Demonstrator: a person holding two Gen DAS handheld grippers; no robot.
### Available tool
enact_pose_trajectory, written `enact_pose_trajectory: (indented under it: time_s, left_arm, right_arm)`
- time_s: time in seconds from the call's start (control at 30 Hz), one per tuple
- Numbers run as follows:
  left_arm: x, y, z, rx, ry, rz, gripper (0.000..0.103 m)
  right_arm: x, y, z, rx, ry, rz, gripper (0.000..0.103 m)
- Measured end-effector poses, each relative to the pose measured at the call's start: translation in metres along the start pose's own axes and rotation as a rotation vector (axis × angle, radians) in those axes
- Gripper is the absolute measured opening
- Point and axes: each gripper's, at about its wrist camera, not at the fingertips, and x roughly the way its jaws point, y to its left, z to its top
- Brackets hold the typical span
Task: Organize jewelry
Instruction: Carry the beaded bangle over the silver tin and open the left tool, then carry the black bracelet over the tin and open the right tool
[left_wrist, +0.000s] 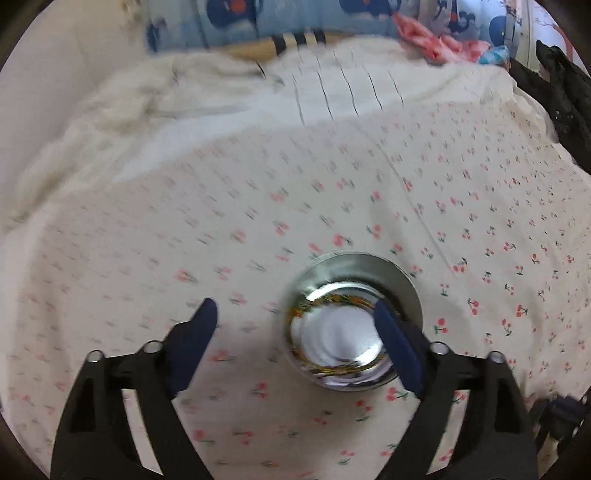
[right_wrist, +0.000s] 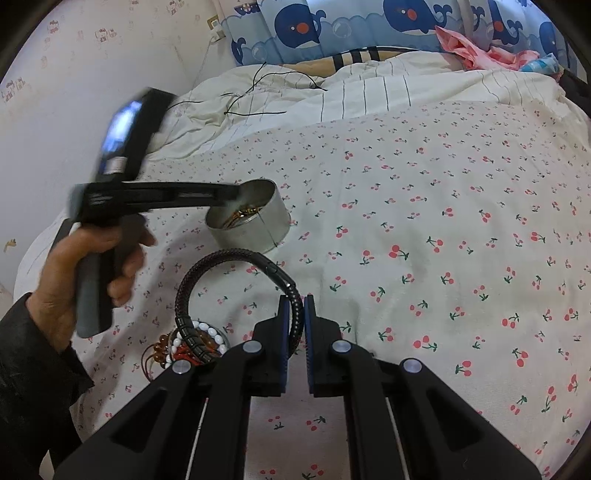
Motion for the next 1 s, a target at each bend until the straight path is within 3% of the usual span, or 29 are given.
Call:
enact_pose_trajectory:
  time_s: [0.1,0.2,0.37,0.43,0.53,0.8,1.0]
  left_arm:
    - [-0.028,0.023,-0.015,-0.059,-0.050,-0.005,0.088]
    - [-0.052,0.056,-0.052,-0.185,-0.088,-0.021,0.094]
    - [-0.048,0.089,-0.101,-0.311,-0.068,0.022,0.094]
    - [-0.041,0.096,-0.104,-0.350,-0.054,-0.002,0.094]
    - [-0.038,0.101,-0.106,-0.342,-0.049,0.034,0.094]
    - [-0.046,0.115,-0.107,-0.385,-0.069,-0.031,0.095]
    - [-0.045,0.117,-0.104,-0.398,-0.062,-0.055,0.095]
  right_arm:
    - [0.001,0.001,0.000,-0.012,-0.006,-0.023,0.008]
    - [-0.003,0.006,0.002,-0.029,-0.035,-0.045,0.008]
    - [0.008,0.019,0.023,-0.041,-0.049,-0.078,0.008]
    - [0.021,0.034,0.039,-0.086,-0.052,-0.109,0.008]
    - [0.047,0.056,0.063,-0.147,-0.049,-0.164,0.008]
    - [0.104,0.082,0.099,-0.274,-0.014,-0.289,0.008]
    - [0.132,0.095,0.099,-0.340,0.077,-0.289,0.010]
